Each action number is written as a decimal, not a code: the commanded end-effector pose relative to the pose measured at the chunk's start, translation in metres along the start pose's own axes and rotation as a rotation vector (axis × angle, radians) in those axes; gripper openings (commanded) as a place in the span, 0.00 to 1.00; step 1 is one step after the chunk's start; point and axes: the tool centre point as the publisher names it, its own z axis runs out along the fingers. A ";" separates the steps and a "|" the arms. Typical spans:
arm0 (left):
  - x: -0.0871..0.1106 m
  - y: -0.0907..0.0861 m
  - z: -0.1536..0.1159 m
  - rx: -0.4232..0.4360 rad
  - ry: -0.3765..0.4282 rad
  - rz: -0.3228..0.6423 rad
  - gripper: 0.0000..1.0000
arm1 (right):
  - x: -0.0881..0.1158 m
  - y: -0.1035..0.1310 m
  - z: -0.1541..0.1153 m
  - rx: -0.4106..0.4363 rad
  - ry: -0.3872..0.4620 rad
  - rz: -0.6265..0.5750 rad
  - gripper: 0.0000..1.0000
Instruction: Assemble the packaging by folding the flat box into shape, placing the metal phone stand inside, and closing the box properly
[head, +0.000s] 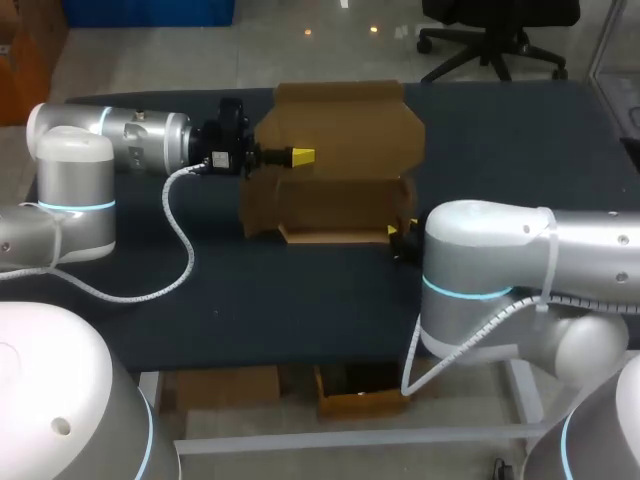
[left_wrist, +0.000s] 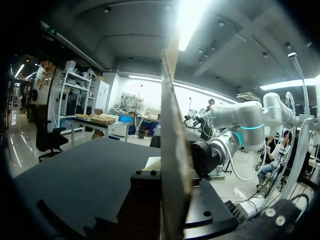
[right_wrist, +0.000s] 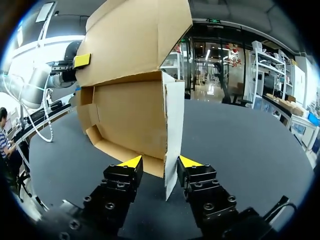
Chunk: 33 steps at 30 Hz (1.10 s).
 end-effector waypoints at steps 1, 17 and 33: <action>0.000 0.003 0.001 0.001 0.000 0.000 0.00 | 0.002 -0.009 -0.012 -0.005 -0.060 0.010 0.43; 0.000 0.003 0.001 0.001 0.000 0.000 0.00 | -0.018 -0.017 -0.053 0.004 -0.030 0.028 0.45; 0.000 0.003 0.001 0.001 0.000 0.000 0.00 | -0.041 -0.004 -0.082 -0.026 0.067 0.000 0.49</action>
